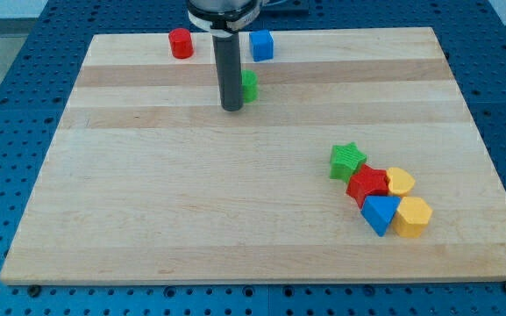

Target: Move the green star towards the center of the board

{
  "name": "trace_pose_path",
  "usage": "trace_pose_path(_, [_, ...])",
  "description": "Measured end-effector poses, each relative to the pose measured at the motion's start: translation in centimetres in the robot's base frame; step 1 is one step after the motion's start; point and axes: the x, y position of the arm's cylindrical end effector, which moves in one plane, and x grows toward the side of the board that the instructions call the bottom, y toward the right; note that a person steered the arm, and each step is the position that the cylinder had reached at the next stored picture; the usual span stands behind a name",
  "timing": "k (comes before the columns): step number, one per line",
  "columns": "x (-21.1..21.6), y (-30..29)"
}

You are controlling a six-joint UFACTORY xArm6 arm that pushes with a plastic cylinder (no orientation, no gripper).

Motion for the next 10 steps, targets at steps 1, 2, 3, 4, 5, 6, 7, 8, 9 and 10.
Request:
trace_pose_path(1, [-1.9, 4.4])
trace_pose_path(2, [-3.1, 2.5])
trace_pose_path(3, [-3.1, -3.7])
trace_pose_path(4, [-3.4, -2.3])
trace_pose_path(5, [-4.9, 3.1])
trace_pose_path(6, [-7.4, 2.6])
trace_pose_path(7, [-7.9, 3.4])
trace_pose_path(8, [-7.9, 8.6])
trace_pose_path(9, [-7.5, 11.4])
trace_pose_path(10, [-7.4, 11.4])
